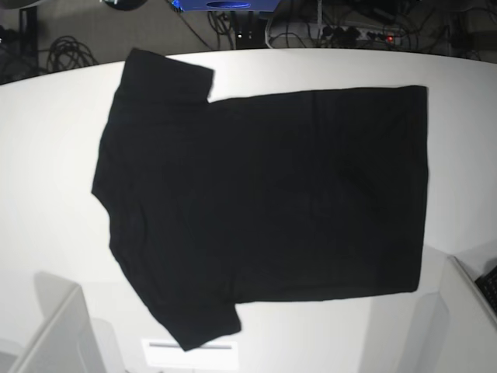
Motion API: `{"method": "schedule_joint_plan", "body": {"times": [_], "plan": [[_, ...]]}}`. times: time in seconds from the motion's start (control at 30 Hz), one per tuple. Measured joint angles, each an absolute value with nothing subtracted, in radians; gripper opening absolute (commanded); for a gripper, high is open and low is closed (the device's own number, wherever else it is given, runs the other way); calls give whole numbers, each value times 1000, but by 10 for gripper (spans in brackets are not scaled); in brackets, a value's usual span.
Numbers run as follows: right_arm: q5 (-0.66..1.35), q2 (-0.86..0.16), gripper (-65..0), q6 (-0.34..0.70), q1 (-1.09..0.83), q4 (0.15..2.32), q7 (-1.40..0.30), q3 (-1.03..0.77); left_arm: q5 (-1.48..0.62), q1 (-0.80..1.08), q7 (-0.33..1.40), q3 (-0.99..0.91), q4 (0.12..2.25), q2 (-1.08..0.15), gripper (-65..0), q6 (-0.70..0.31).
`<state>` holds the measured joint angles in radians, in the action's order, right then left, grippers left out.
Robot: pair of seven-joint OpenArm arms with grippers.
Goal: Fold the T-shirt properly
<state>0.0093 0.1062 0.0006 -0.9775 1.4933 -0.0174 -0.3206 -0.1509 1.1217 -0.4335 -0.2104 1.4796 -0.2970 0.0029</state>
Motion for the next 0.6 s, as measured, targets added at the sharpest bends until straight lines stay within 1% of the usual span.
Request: {"method": "schedule_joint_plan", "body": {"times": [0.13,0.23,0.37,0.47,0.6], "plan": [[20,122,-650,-2,-1047,1606,-15,-326,-151,1169,-435,-215,1576,-300,-650,3],[94,126,-650,6,-1097,1706,-21,-325,-151,1227,-431,-214,1664,-299,-650,1],[184,125,-650,-4,-1158,1848,-104,-327,-152,1271,-434,-215,1768,-299,-650,1],[204,125,-650,0,-1166,1925,-122,-327,-151,1289,-433,-244,1837,-299,-650,0],[204,125,-650,-1,-1162,1971,-119,-327,-155,1288,-430,-303,1917,-295,-650,0]]}}
